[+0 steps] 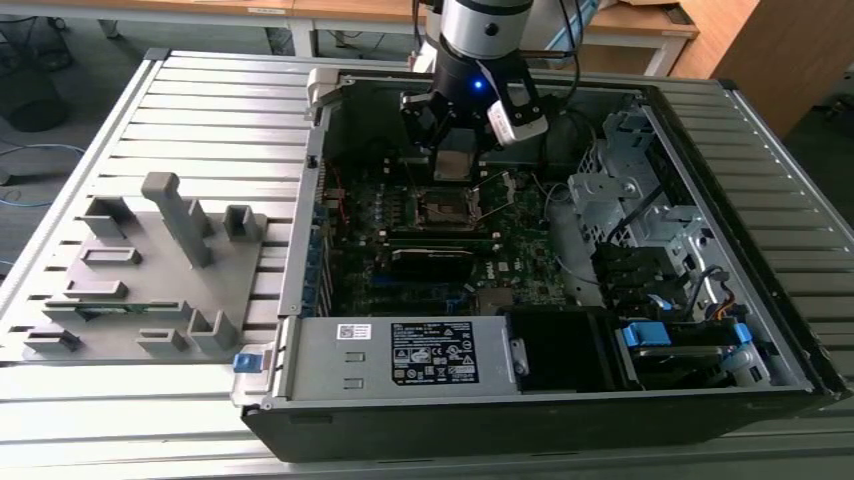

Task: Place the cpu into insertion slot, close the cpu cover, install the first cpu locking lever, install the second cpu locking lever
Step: 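Place the cpu into insertion slot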

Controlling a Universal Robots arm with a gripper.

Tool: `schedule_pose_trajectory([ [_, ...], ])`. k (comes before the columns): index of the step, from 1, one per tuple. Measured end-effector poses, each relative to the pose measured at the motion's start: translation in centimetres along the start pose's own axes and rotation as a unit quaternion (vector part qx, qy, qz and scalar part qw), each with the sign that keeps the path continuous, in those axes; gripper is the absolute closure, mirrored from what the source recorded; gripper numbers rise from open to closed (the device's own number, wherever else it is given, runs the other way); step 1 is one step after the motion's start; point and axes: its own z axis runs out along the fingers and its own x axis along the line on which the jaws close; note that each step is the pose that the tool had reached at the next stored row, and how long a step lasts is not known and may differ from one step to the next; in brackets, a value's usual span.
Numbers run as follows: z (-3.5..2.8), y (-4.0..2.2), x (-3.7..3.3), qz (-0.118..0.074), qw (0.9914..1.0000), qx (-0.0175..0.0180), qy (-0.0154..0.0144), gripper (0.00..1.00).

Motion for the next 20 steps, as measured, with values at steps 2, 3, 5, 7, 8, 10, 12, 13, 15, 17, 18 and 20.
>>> schedule_pose_trajectory([
  [2, 0.01, 0.0, 0.0, 0.0, 1.0, 0.0, 0.0, 0.46],
  [3, 0.02, 0.0, 0.0, 0.0, 1.0, -0.0001, 0.0, 0.46],
  [5, 0.02, 0.0, 0.0, 0.0, 1.0, -0.0001, 0.0, 0.46],
  [7, 0.02, 0.0, 0.0, 0.0, 1.0, -0.0001, -0.0001, 0.46],
  [8, 0.03, 0.0, 0.0, 0.0, 1.0, -0.0001, -0.0001, 0.46],
  [10, 0.16, -0.01, -0.01, 0.0, 1.0, -0.0002, -0.0001, 0.46],
  [12, 0.34, -0.03, -0.01, 0.0, 1.0, 0.0004, -0.0001, 0.46],
  [13, 0.44, -0.03, -0.01, 0.0, 1.0, 0.0006, -0.0001, 0.46],
  [15, 0.61, -0.05, -0.01, 0.0, 1.0, 0.0012, -0.0001, 0.46],
  [17, 0.64, -0.06, -0.01, 0.0, 1.0, 0.0013, 0.0, 0.46],
  [18, 0.64, -0.06, -0.01, 0.0, 1.0, 0.0014, 0.0, 0.46],
  [20, 0.66, -0.06, -0.01, 0.0, 1.0, 0.0013, -0.0001, 0.46],
])
